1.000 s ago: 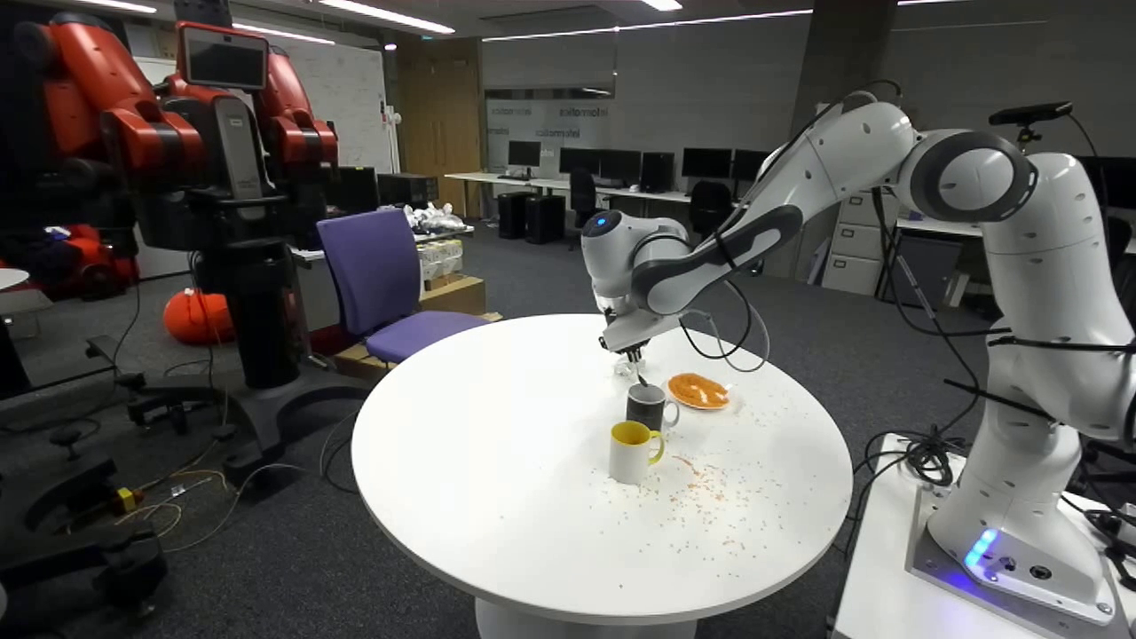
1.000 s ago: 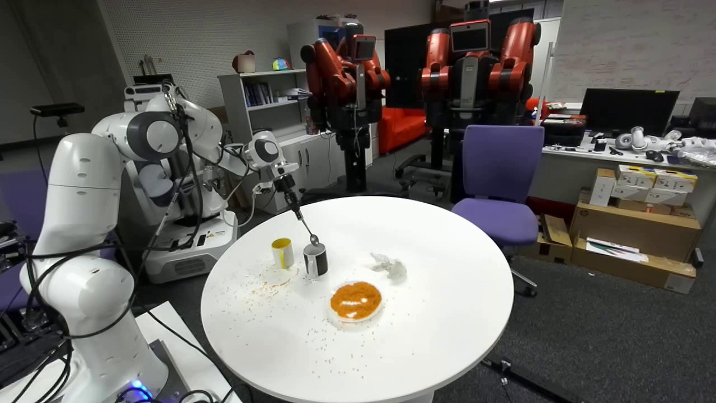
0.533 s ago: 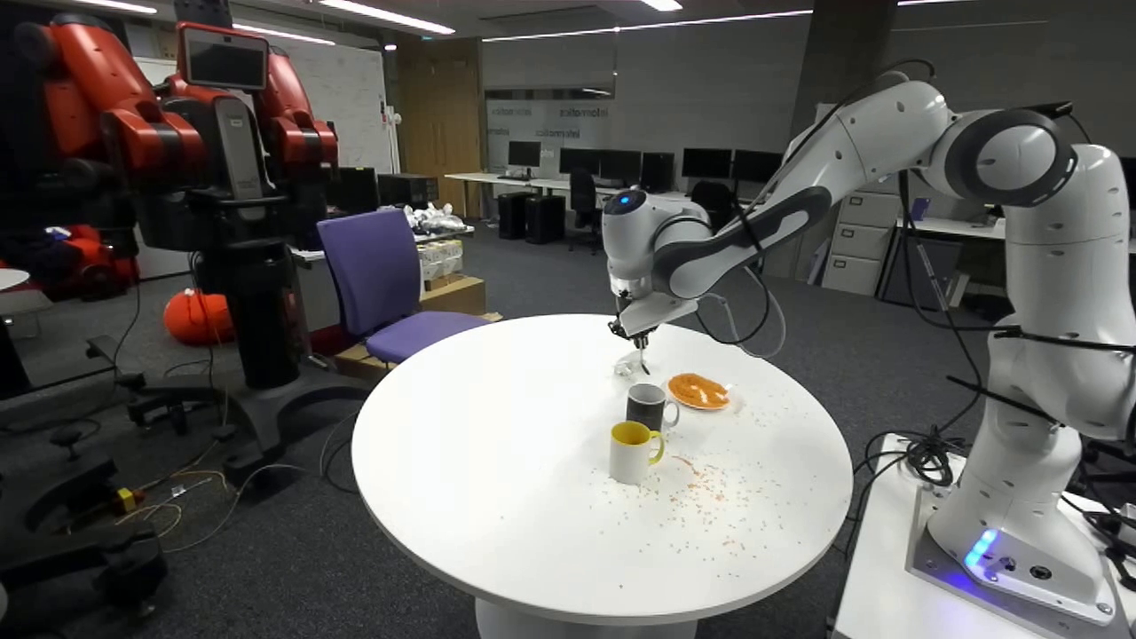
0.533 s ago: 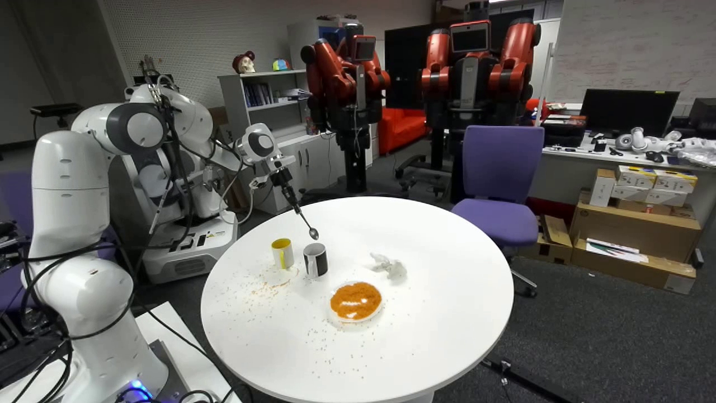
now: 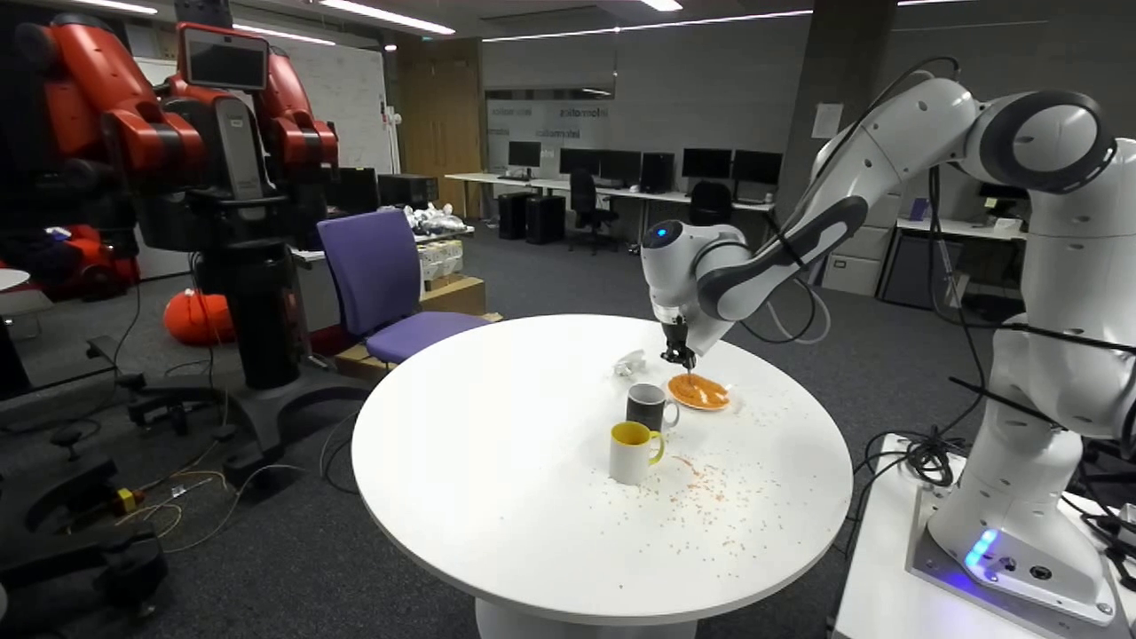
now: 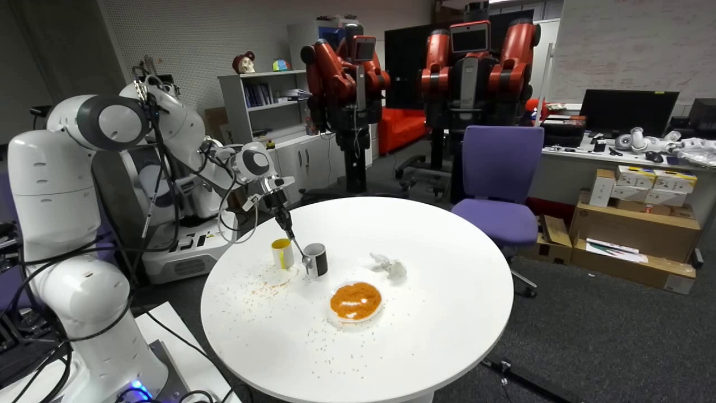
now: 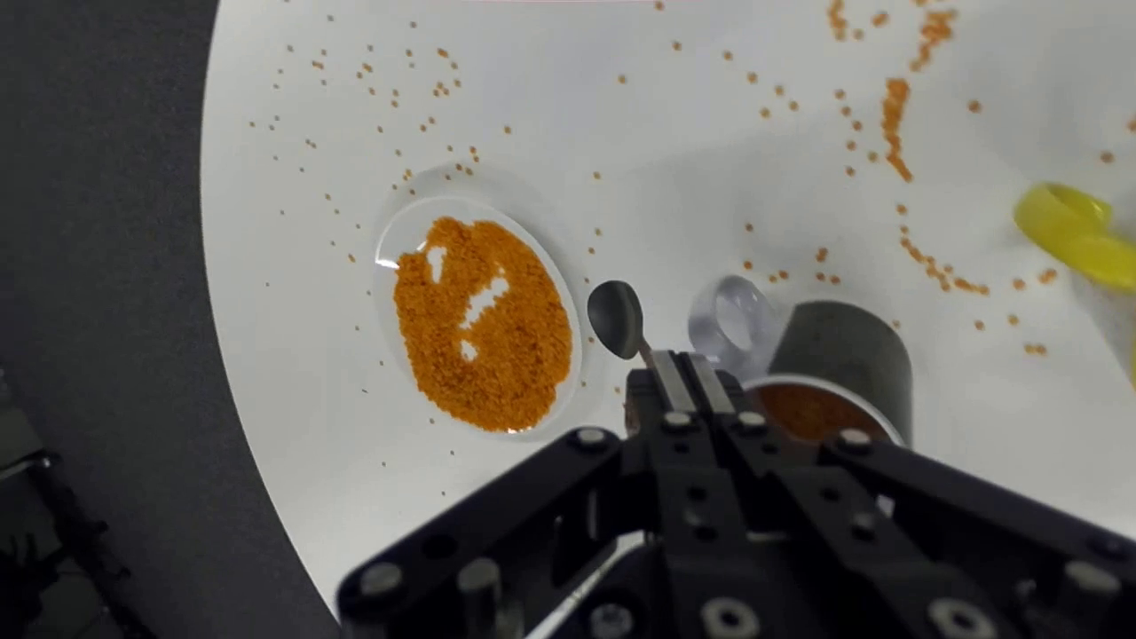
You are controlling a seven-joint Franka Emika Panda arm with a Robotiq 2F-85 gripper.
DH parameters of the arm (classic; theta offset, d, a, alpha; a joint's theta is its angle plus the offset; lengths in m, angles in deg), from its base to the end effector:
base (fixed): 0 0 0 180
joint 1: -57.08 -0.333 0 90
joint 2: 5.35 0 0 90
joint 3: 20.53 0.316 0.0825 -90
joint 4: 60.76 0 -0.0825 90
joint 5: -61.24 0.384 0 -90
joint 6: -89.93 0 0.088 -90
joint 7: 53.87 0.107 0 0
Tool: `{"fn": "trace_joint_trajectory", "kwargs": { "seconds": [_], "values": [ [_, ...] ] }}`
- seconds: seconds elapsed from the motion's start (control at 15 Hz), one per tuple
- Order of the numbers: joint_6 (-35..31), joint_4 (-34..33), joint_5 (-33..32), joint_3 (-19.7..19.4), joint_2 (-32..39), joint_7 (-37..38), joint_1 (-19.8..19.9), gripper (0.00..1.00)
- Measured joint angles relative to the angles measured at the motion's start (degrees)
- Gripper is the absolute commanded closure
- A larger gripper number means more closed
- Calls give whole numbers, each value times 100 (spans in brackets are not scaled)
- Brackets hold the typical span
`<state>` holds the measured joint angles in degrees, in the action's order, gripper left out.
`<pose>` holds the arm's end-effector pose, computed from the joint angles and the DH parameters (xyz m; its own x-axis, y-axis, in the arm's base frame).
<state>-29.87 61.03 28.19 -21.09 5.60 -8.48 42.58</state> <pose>0.5366 0.1056 0.3095 0.9807 -0.1749 0.0872 -0.1952 -0.8529 0.4842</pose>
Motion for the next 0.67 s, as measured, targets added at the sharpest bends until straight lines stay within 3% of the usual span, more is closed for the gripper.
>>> {"fn": "trace_joint_trajectory", "kwargs": {
  "seconds": [0.33, 0.67],
  "values": [
    [116, 855, -1410, -1, -111, -155, 200, 99],
    [129, 1217, -3033, -11, 13, 95, 498, 99]
  ]
}}
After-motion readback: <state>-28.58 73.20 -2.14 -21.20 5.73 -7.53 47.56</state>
